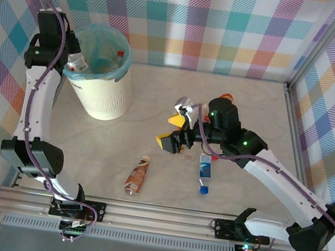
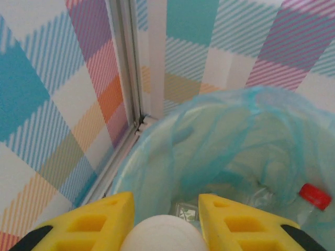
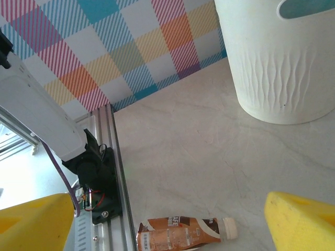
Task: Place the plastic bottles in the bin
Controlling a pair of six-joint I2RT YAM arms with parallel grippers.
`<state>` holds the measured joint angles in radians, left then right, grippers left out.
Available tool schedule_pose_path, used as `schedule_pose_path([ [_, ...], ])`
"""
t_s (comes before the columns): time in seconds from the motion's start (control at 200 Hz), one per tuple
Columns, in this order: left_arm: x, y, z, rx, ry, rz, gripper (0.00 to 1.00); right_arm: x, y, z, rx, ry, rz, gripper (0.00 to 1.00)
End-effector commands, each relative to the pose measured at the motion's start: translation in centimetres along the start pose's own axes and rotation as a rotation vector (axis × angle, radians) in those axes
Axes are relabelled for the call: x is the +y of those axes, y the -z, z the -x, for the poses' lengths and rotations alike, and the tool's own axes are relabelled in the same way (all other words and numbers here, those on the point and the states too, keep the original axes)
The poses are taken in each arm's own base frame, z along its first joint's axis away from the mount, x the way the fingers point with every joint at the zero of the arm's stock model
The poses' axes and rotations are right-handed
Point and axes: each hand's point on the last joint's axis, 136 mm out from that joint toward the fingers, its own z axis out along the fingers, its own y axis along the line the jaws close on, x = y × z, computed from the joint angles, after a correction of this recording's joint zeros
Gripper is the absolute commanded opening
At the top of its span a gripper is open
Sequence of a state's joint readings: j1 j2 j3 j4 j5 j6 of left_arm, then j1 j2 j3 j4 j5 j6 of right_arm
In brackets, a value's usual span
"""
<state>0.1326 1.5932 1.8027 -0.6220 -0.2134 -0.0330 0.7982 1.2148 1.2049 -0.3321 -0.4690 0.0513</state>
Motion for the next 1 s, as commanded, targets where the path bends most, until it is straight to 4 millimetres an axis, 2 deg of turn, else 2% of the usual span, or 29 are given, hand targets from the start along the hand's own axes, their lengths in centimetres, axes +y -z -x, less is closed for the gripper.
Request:
schedule_pose_path([
  [0.0,-0.7,0.1,0.4,-0.051,0.018,-0.067,0.0,0.5,-0.3,0.4,-0.001,0.027,0.028,0.94],
  [0.145,-1.2,-1.2,-1.9,0.005,0.004,-0.09,0.01,0.5,-0.6,0.3,0.005,0.028,0.036,0.94],
  [0.24,-1.4,-1.8,-2.9,0.036,-0.008,-0.098,0.06,0.5,-0.6,0.2,0.01,0.027,0.036,0.94],
  [0.335,-1.7,-1.9,-3.1,0.05,-0.012,-0.113,0.23,0.5,-0.6,0.2,0.012,0.026,0.035,0.94],
  [0.42,-2.1,-1.5,-2.6,0.047,-0.008,-0.136,0.5,0.5,-0.6,0.2,0.013,0.027,0.036,0.93],
  [0.475,-2.2,-1.1,-2.0,0.041,-0.002,-0.146,0.56,0.5,-0.6,0.2,0.011,0.031,0.037,0.94],
  [0.625,-2.7,0.5,0.0,0.008,0.018,-0.176,0.57,0.6,-0.6,0.3,0.01,0.035,0.037,0.94],
  [0.7,-3.1,1.0,0.7,-0.006,0.025,-0.205,0.53,0.5,-0.6,0.3,0.012,0.037,0.037,0.93],
  [0.84,-3.4,1.3,0.8,0.002,0.033,-0.222,0.38,0.5,-0.8,0.2,0.015,0.035,0.039,0.94],
  [0.995,-3.2,1.5,1.0,0.002,0.037,-0.214,0.37,0.5,-0.9,0.2,0.018,0.04,0.042,0.94],
])
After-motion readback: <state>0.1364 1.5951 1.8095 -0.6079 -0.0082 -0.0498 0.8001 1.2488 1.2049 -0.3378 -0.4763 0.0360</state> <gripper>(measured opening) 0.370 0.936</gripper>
